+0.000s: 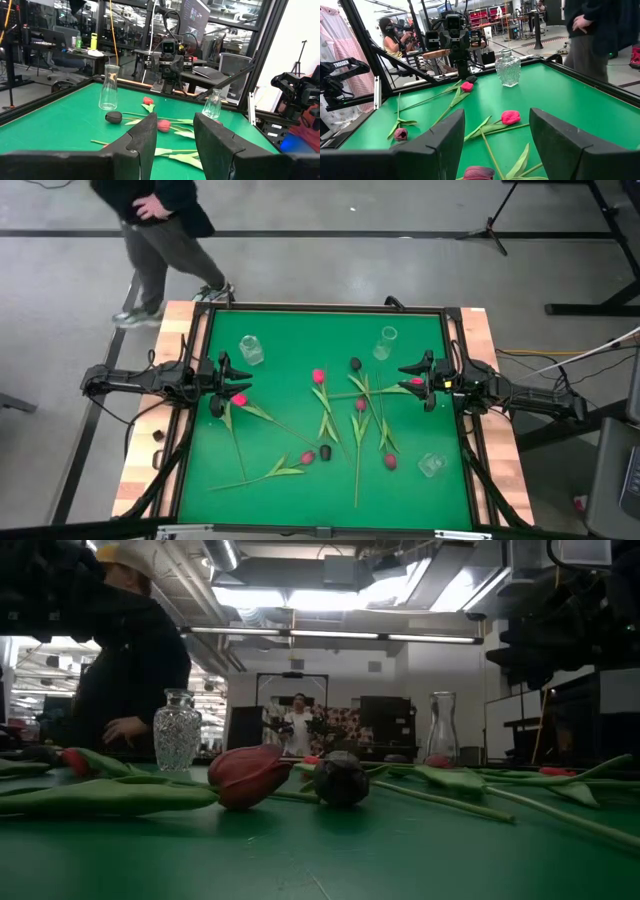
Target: Sort flowers into vase by color
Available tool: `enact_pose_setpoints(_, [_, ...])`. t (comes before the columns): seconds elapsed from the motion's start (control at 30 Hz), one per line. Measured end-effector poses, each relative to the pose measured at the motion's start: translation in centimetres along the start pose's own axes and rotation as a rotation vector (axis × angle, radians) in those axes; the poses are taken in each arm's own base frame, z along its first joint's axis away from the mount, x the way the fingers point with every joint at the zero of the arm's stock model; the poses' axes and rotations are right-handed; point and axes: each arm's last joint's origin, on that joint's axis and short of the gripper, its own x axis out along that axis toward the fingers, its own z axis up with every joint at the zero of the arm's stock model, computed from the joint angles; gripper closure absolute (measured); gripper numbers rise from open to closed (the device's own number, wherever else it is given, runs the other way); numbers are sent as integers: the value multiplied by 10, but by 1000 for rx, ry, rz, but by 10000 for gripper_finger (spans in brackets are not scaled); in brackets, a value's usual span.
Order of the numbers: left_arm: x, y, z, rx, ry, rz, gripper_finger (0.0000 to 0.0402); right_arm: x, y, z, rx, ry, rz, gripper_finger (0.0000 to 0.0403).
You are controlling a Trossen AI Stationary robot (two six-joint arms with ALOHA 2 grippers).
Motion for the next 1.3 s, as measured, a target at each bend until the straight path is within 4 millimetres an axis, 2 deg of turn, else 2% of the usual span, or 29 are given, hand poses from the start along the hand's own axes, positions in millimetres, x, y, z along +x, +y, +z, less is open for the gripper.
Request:
enact_pose_setpoints(0.3, [0,0,2,-4,-20,-4,276,0,0,0,0,0,0,182])
enact_pose_setpoints(0.43, [0,-2,9,-97,-94,-32,276,0,0,0,0,0,0,182])
enact_pose_setpoints(0.63, [-3,-4,24,-24,-243,-45,276,0,0,0,0,0,0,182])
enact_pose_setpoints(0.83, [-6,-5,33,-43,-340,-63,276,0,0,0,0,-1,0,182])
enact_pose_setpoints(1.3, [-10,-6,43,-63,-449,-83,276,0,0,0,0,0,0,182])
